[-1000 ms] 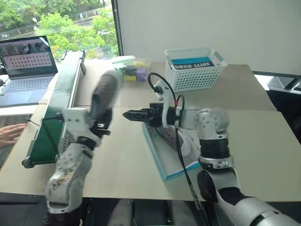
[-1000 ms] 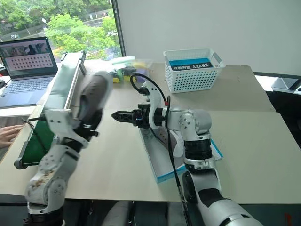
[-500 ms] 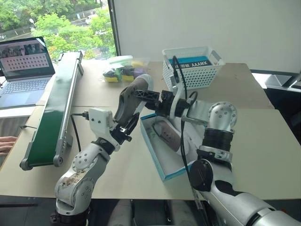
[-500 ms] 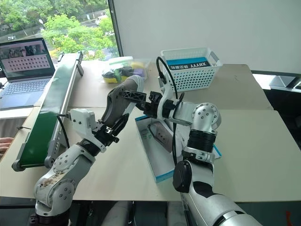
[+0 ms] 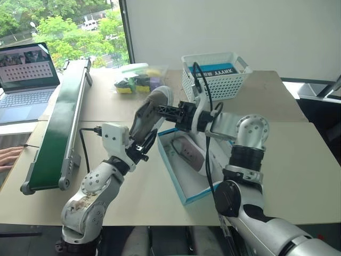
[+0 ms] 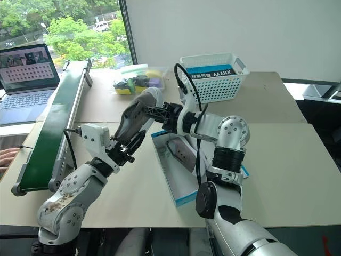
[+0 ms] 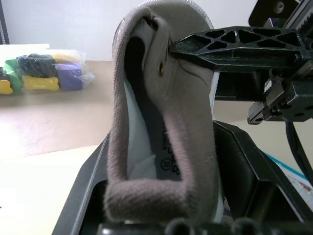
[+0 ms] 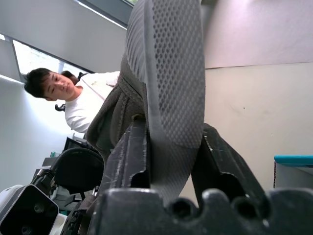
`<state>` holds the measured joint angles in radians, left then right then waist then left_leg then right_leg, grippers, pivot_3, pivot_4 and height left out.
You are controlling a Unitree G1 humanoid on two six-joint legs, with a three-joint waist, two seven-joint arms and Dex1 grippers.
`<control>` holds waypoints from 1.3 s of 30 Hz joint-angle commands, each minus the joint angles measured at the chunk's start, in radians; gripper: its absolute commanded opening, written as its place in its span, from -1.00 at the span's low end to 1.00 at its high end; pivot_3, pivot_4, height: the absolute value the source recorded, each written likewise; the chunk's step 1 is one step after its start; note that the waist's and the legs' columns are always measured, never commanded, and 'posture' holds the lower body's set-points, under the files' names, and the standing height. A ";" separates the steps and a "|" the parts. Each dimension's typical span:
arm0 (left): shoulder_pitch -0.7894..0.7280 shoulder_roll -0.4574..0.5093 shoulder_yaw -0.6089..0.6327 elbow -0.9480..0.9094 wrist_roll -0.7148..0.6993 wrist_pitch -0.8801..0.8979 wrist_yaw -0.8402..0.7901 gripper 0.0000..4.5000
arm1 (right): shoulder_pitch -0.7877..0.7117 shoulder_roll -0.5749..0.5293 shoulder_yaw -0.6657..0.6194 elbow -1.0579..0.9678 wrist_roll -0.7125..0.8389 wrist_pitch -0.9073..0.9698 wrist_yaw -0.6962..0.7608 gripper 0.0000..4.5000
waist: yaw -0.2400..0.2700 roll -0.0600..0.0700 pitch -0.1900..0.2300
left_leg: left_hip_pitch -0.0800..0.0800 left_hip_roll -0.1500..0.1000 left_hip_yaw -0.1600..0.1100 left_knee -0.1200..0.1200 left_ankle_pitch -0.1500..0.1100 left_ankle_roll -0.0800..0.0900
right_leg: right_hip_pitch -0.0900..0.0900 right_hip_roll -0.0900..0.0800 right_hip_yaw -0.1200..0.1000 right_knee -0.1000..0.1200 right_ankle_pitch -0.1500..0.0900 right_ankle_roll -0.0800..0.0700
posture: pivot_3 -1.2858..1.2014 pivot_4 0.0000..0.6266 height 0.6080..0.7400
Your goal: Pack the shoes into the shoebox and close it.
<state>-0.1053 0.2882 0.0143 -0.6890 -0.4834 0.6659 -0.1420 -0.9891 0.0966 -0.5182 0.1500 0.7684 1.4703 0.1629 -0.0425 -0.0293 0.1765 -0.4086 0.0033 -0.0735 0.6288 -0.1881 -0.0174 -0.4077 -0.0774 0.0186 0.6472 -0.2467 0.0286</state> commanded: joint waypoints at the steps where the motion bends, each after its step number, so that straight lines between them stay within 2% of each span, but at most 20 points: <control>1: 0.016 0.003 -0.026 -0.032 0.018 -0.019 -0.016 0.00 | -0.008 0.040 -0.001 -0.043 0.057 -0.015 -0.001 -0.63 | 0.000 0.000 0.000 | 0.000 0.000 0.000 0.000 0.000 0.000 | 0.000 0.000 0.000 0.000 0.000 0.000 | 0.03 -0.52 0.82; 7: 0.026 0.034 -0.035 -0.052 0.044 -0.023 -0.029 0.98 | -0.034 0.053 -0.056 -0.020 0.086 -0.047 -0.055 -0.65 | 0.000 0.000 0.000 | 0.000 0.000 0.000 0.000 0.000 0.000 | 0.000 0.000 0.000 0.000 0.000 0.000 | 0.03 -0.52 0.82; 10: 0.051 0.059 -0.026 -0.073 0.044 -0.027 -0.053 0.99 | -0.061 0.018 -0.074 0.005 0.090 -0.084 -0.076 -0.65 | 0.000 0.000 0.000 | 0.000 0.000 0.000 0.000 0.000 0.000 | 0.000 0.000 0.000 0.000 0.000 0.000 | 0.03 -0.52 0.82; 14: 0.143 0.131 -0.004 -0.104 0.044 -0.032 -0.115 0.99 | -0.137 -0.147 -0.067 0.078 0.074 -0.069 -0.037 -0.65 | -0.003 0.005 0.003 | 0.000 0.000 0.001 -0.001 0.000 0.000 | -0.001 0.000 0.001 0.000 0.000 0.000 | 0.03 -0.52 0.82; 16: 0.176 0.150 0.016 -0.108 0.038 -0.040 -0.136 0.99 | -0.166 -0.237 -0.024 0.101 0.070 -0.016 0.005 -0.65 | 0.006 0.007 0.004 | -0.001 0.000 0.001 -0.001 0.000 0.000 | -0.002 0.000 0.001 0.000 0.000 0.000 | 0.03 -0.52 0.82; 22: 0.214 0.171 0.030 -0.082 0.045 -0.067 -0.191 0.99 | -0.188 -0.473 0.284 0.094 0.059 0.141 0.144 -0.65 | -0.002 0.007 0.004 | -0.004 0.000 0.001 -0.001 0.000 0.001 | -0.003 0.000 0.000 -0.002 0.000 0.000 | 0.03 -0.52 0.82; 28: 0.210 0.165 -0.004 -0.054 0.076 -0.097 -0.213 0.99 | -0.106 -0.696 0.628 0.004 0.198 0.144 0.247 -0.65 | 0.000 0.007 0.005 | -0.006 0.001 0.002 -0.001 0.000 0.001 | -0.005 0.000 0.001 -0.002 0.000 0.000 | 0.03 -0.52 0.82; 39: 0.216 0.156 -0.020 -0.054 0.093 -0.106 -0.230 0.99 | 0.005 -0.782 0.825 -0.186 0.254 0.144 0.299 -0.65 | 0.002 0.007 0.005 | -0.007 0.001 0.002 0.000 0.000 0.001 | -0.006 0.000 0.001 -0.001 -0.001 0.000 | 0.03 -0.52 0.82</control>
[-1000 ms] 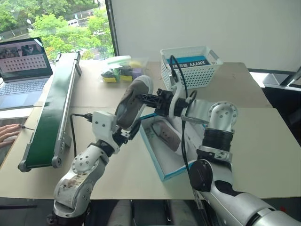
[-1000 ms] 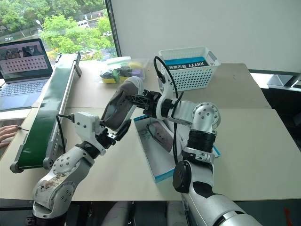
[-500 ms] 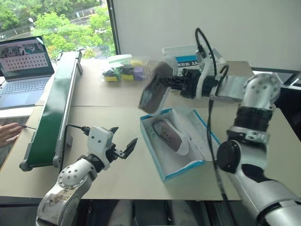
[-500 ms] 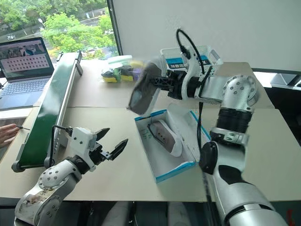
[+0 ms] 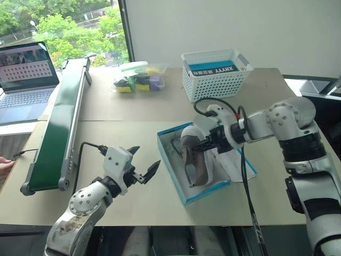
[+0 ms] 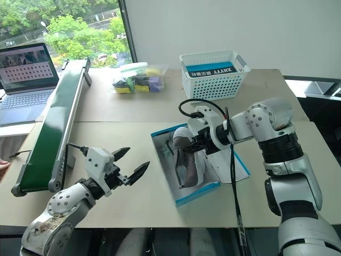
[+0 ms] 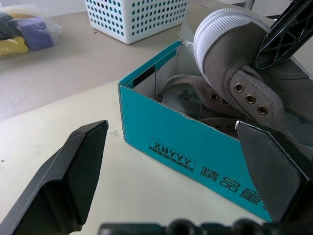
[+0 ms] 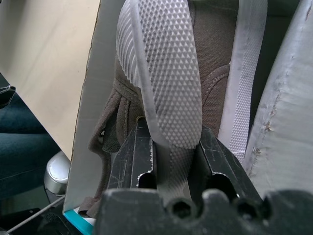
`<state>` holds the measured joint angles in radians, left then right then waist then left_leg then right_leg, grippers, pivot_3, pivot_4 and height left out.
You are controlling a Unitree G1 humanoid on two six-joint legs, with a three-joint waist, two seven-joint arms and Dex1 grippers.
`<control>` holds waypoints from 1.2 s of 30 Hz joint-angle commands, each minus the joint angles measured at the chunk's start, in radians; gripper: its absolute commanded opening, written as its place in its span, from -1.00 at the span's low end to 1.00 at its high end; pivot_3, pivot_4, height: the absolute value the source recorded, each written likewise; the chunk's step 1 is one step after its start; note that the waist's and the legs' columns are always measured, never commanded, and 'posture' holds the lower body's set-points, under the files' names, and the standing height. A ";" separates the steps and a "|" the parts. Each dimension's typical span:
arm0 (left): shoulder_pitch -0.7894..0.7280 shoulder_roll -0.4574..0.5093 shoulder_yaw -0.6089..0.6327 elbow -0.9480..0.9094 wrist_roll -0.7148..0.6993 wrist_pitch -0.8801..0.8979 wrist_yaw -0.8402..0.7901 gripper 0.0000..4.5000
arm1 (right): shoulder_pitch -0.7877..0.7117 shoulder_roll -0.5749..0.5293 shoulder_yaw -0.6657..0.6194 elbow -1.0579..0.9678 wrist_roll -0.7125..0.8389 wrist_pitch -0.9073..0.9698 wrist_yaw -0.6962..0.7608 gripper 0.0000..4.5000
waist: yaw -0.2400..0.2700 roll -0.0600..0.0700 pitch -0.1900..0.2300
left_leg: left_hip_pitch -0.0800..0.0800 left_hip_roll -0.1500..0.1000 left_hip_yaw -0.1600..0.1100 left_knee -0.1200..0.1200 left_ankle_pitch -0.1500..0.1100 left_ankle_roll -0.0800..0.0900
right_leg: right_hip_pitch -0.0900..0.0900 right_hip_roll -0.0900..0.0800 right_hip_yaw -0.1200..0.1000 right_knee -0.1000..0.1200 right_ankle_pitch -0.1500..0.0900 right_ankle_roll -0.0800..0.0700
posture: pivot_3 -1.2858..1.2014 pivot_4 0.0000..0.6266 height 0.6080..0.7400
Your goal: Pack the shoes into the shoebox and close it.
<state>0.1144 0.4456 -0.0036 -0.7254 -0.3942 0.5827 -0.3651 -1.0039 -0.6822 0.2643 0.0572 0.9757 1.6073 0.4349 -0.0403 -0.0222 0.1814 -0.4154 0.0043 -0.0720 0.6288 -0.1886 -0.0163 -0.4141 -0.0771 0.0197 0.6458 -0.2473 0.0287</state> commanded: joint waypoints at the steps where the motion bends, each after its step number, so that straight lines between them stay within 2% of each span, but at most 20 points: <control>1: -0.004 -0.002 -0.002 -0.018 0.005 -0.022 -0.007 0.99 | 0.028 -0.002 0.062 -0.115 0.036 0.007 0.030 -0.65 | 0.000 0.000 0.000 | 0.000 0.000 0.000 0.000 0.000 0.000 | 0.000 0.000 0.000 0.000 0.000 0.000 | 0.03 -0.52 0.82; 7: -0.006 -0.004 0.000 -0.021 0.006 -0.015 -0.003 0.99 | 0.040 0.016 0.112 -0.140 -0.011 0.007 0.042 -0.65 | 0.005 0.000 0.000 | 0.000 0.000 0.000 0.001 0.000 0.000 | 0.000 0.000 0.000 0.000 0.000 0.000 | 0.03 -0.52 0.82; 15: -0.008 -0.002 0.006 -0.025 0.007 -0.009 0.001 0.99 | 0.040 0.059 0.166 -0.087 -0.166 -0.041 0.070 -0.65 | 0.008 0.000 0.000 | 0.000 0.000 0.000 0.001 0.000 0.000 | 0.000 0.000 0.000 0.001 0.000 0.000 | 0.03 -0.52 0.82; 17: -0.010 -0.002 0.006 -0.023 0.008 -0.008 0.002 1.00 | 0.042 0.074 0.167 -0.088 -0.191 -0.044 0.075 -0.34 | 0.010 0.000 0.000 | 0.000 0.000 0.000 0.001 0.000 0.000 | 0.000 0.000 0.000 0.001 0.000 0.000 | 0.03 -0.52 0.82; 18: -0.011 -0.003 0.004 -0.023 0.008 -0.009 0.003 1.00 | 0.045 0.089 0.154 -0.089 -0.198 -0.038 0.074 -0.27 | 0.010 0.000 0.000 | 0.000 0.000 0.000 0.001 0.000 0.000 | 0.000 0.000 0.000 0.001 0.000 0.000 | 0.03 -0.52 0.82; 21: -0.013 -0.005 -0.001 -0.020 0.012 -0.010 0.005 1.00 | 0.045 0.131 0.112 -0.097 -0.205 -0.008 0.071 0.22 | 0.009 0.000 0.000 | 0.000 0.000 0.000 0.002 0.000 0.000 | 0.000 0.000 0.000 0.002 0.000 0.000 | 0.03 -0.52 0.82; 25: -0.013 -0.005 0.003 -0.014 0.013 -0.014 0.001 1.00 | 0.024 0.152 0.068 -0.097 -0.193 0.007 0.073 0.78 | 0.011 0.000 0.000 | 0.000 0.000 0.000 0.002 0.000 0.000 | 0.000 0.000 0.000 0.002 0.000 0.000 | 0.03 -0.52 0.82; 36: -0.048 -0.002 -0.007 0.017 0.020 -0.021 -0.022 1.00 | -0.035 0.133 -0.076 -0.081 -0.223 0.007 0.079 0.78 | 0.019 0.000 0.000 | 0.000 0.000 0.000 0.002 0.000 0.000 | 0.000 0.000 0.000 0.002 0.000 0.000 | 0.03 -0.52 0.82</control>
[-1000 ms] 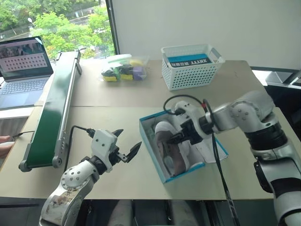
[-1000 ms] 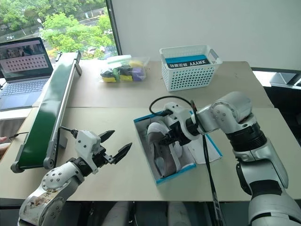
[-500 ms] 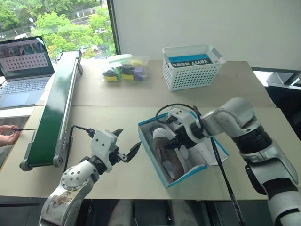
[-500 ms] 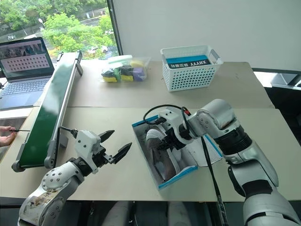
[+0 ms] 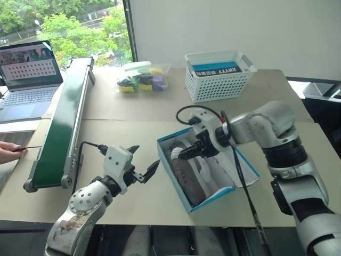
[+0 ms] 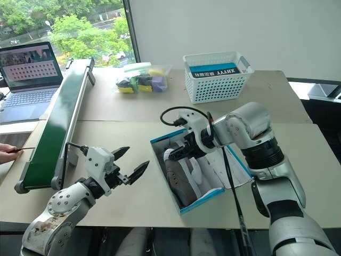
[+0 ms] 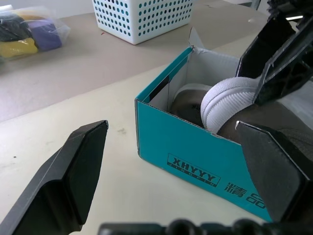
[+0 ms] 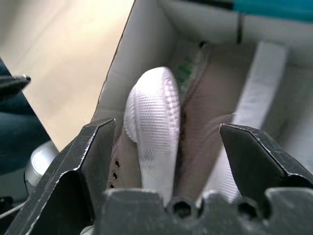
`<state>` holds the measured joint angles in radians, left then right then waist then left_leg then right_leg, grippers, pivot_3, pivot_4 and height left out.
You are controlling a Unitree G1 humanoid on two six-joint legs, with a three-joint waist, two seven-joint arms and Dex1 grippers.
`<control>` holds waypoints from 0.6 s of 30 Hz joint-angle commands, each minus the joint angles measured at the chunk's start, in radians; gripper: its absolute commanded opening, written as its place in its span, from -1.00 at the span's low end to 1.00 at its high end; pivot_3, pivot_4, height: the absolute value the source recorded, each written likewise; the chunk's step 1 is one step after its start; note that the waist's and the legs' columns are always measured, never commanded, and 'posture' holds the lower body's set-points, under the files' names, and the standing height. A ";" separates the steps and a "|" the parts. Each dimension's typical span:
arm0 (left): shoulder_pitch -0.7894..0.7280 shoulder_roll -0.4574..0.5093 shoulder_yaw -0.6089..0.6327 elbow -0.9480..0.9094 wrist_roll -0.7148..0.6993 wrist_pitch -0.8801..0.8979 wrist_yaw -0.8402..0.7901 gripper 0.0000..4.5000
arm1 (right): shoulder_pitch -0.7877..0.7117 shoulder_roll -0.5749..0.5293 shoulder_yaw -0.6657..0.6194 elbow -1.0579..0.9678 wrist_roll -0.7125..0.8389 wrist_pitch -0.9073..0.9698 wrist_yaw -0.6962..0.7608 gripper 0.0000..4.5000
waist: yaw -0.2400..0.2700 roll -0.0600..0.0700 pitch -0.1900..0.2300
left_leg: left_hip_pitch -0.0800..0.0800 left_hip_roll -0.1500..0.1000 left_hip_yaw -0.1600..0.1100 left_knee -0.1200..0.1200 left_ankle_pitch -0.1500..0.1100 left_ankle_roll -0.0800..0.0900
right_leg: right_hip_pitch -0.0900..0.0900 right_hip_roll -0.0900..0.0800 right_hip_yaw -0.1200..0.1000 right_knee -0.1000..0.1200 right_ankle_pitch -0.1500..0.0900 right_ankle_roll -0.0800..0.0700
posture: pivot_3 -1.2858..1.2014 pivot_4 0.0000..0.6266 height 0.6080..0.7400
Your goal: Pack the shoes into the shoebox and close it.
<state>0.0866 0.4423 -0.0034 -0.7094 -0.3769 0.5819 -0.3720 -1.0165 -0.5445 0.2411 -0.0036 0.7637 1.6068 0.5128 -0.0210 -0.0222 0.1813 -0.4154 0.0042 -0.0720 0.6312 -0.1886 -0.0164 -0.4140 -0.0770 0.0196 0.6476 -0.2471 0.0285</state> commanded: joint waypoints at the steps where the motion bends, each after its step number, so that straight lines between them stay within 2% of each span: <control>1: -0.026 0.002 -0.009 0.005 0.003 -0.021 -0.018 1.00 | -0.021 -0.001 -0.060 -0.024 -0.017 0.007 -0.003 0.78 | 0.000 0.000 0.000 | 0.000 0.000 0.000 0.000 0.000 0.000 | 0.000 0.000 0.000 0.000 0.000 0.000 | 0.03 -0.52 0.82; 5: -0.043 0.003 -0.011 0.018 0.005 -0.024 -0.029 1.00 | 0.002 0.008 -0.067 -0.057 -0.006 0.008 -0.005 0.78 | 0.000 0.000 0.000 | 0.000 0.000 0.000 0.000 0.000 0.000 | 0.000 0.000 0.000 0.000 0.000 0.000 | 0.03 -0.52 0.82; 8: -0.047 0.005 -0.005 0.022 0.006 -0.022 -0.033 1.00 | 0.036 0.002 -0.053 -0.101 0.014 0.008 -0.004 0.49 | 0.001 0.000 0.000 | 0.000 0.000 0.000 0.000 0.000 0.000 | 0.000 0.000 0.000 0.000 0.000 0.000 | 0.03 -0.52 0.82; 10: -0.046 0.006 0.000 0.023 0.004 -0.023 -0.036 1.00 | 0.050 -0.005 -0.050 -0.126 0.016 0.008 -0.001 0.23 | 0.002 0.000 0.000 | 0.000 0.000 0.000 0.000 0.000 0.000 | 0.000 0.000 0.000 0.000 0.000 0.000 | 0.03 -0.52 0.82; 13: -0.044 0.004 0.002 0.020 0.006 -0.021 -0.035 1.00 | 0.062 -0.012 -0.049 -0.149 0.030 0.008 0.007 -0.30 | 0.001 0.000 0.000 | 0.000 0.000 0.000 0.000 0.000 0.000 | 0.000 0.000 0.000 0.000 0.000 0.000 | 0.03 -0.52 0.82; 16: -0.041 0.002 0.001 0.017 0.007 -0.020 -0.033 1.00 | 0.069 -0.019 -0.039 -0.167 0.034 0.008 0.018 -0.68 | 0.002 0.000 0.000 | 0.000 0.000 0.000 0.001 0.000 0.000 | 0.000 0.000 0.000 0.001 0.000 0.000 | 0.03 -0.52 0.82; 17: -0.039 0.001 0.001 0.015 0.008 -0.019 -0.032 1.00 | 0.073 -0.021 -0.031 -0.173 0.030 0.008 0.020 -0.89 | 0.002 0.000 0.000 | 0.000 0.000 0.000 0.001 0.000 0.000 | 0.000 0.000 0.000 0.001 0.000 0.000 | 0.03 -0.52 0.82; 18: -0.039 0.000 0.002 0.014 0.008 -0.018 -0.031 1.00 | 0.079 -0.021 -0.024 -0.177 0.024 0.008 0.022 -0.97 | 0.002 0.000 0.000 | 0.000 0.000 0.000 0.001 0.000 0.000 | 0.000 0.000 0.000 0.001 0.000 0.000 | 0.03 -0.52 0.82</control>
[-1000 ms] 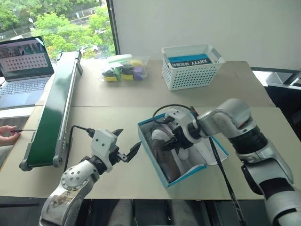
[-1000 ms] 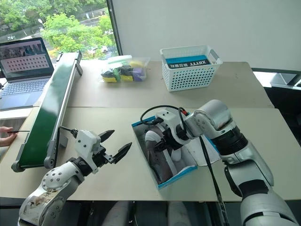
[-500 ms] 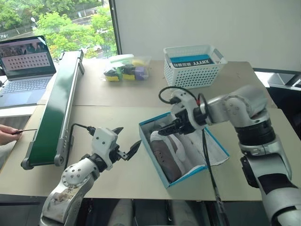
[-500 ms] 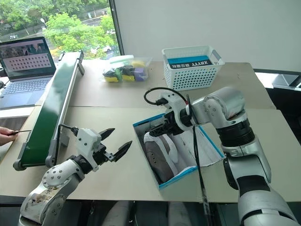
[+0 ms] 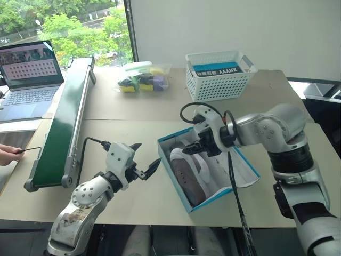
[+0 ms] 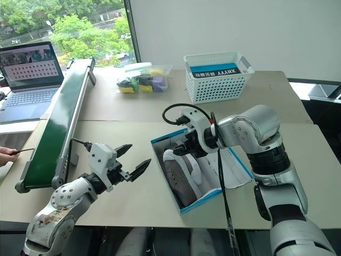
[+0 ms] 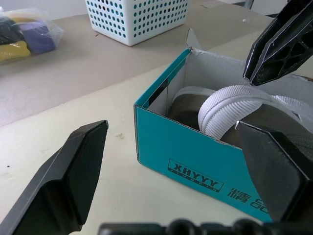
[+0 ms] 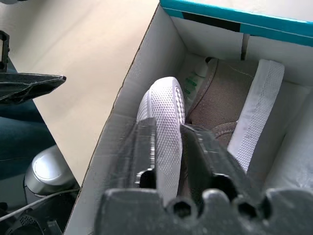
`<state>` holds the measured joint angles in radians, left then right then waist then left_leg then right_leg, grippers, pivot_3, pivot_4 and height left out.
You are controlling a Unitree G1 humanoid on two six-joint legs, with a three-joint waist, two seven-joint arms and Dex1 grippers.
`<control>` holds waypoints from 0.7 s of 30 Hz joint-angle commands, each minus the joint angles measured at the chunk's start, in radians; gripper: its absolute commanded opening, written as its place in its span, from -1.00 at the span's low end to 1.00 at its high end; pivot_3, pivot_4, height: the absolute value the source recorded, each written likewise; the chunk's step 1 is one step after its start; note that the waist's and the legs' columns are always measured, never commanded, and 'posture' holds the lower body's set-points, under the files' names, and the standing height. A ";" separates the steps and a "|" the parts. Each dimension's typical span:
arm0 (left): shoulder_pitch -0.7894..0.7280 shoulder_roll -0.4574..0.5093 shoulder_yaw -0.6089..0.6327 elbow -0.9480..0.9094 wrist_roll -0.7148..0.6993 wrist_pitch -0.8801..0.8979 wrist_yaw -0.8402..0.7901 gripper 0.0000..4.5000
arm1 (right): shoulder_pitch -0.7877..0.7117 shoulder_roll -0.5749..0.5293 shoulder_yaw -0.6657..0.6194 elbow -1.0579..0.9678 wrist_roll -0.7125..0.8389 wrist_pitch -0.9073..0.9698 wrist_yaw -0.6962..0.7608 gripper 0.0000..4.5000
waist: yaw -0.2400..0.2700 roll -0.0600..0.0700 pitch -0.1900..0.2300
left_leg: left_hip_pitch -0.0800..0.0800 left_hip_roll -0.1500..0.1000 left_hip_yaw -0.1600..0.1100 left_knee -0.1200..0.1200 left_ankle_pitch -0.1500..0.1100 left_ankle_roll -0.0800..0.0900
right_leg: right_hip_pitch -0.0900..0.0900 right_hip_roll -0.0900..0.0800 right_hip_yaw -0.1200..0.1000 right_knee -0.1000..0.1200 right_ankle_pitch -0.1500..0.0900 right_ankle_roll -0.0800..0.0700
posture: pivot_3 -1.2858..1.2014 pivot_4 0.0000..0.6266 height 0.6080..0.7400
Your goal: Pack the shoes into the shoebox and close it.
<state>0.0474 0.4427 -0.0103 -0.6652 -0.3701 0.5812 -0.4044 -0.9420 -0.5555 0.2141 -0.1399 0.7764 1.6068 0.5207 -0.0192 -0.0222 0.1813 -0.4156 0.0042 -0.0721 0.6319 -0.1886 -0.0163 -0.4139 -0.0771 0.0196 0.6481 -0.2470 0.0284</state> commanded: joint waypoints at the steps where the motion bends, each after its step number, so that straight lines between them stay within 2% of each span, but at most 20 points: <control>1: 0.001 -0.001 0.008 -0.031 0.002 -0.017 0.003 1.00 | 0.008 -0.011 0.008 -0.043 0.007 0.008 0.015 -0.97 | 0.000 0.000 0.000 | 0.000 0.000 0.000 0.000 0.000 0.000 | 0.000 0.000 0.000 0.000 0.000 0.000 | 0.03 -0.52 0.82; 8: 0.004 -0.008 0.009 -0.048 0.001 -0.006 0.013 1.00 | 0.068 -0.016 0.117 -0.043 -0.065 -0.064 0.017 -0.97 | 0.001 0.000 0.000 | 0.000 0.000 0.000 0.000 0.000 0.000 | 0.000 0.000 0.000 0.000 0.000 0.000 | 0.03 -0.52 0.82; 14: 0.014 -0.012 0.006 -0.057 0.000 -0.001 0.020 1.00 | 0.072 0.001 0.270 0.026 -0.191 -0.217 0.052 -0.97 | -0.006 -0.001 -0.001 | 0.003 0.000 0.000 0.000 0.000 0.000 | 0.003 0.000 0.000 0.000 0.000 0.000 | 0.03 -0.52 0.82; 18: 0.012 -0.013 0.008 -0.059 -0.001 0.003 0.024 1.00 | 0.056 0.012 0.286 0.042 -0.229 -0.250 0.080 -0.97 | -0.015 -0.002 -0.002 | 0.012 0.001 0.000 0.000 0.000 0.000 | 0.011 0.001 0.000 -0.001 0.000 0.000 | 0.03 -0.52 0.82; 21: 0.013 -0.010 0.014 -0.058 -0.003 0.002 0.021 1.00 | 0.024 0.005 0.225 0.041 -0.237 -0.258 0.095 -0.97 | -0.020 -0.002 -0.002 | 0.012 0.001 0.000 0.000 0.000 0.000 | 0.010 0.001 0.000 -0.001 0.000 0.000 | 0.03 -0.52 0.82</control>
<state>0.0599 0.4306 -0.0092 -0.6853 -0.3643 0.5895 -0.3831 -0.8918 -0.5486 0.4755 -0.0990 0.5533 1.3594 0.6071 -0.0394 -0.0245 0.1793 -0.4042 0.0055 -0.0721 0.6321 -0.1887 -0.0164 -0.4037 -0.0760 0.0196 0.6475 -0.2472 0.0287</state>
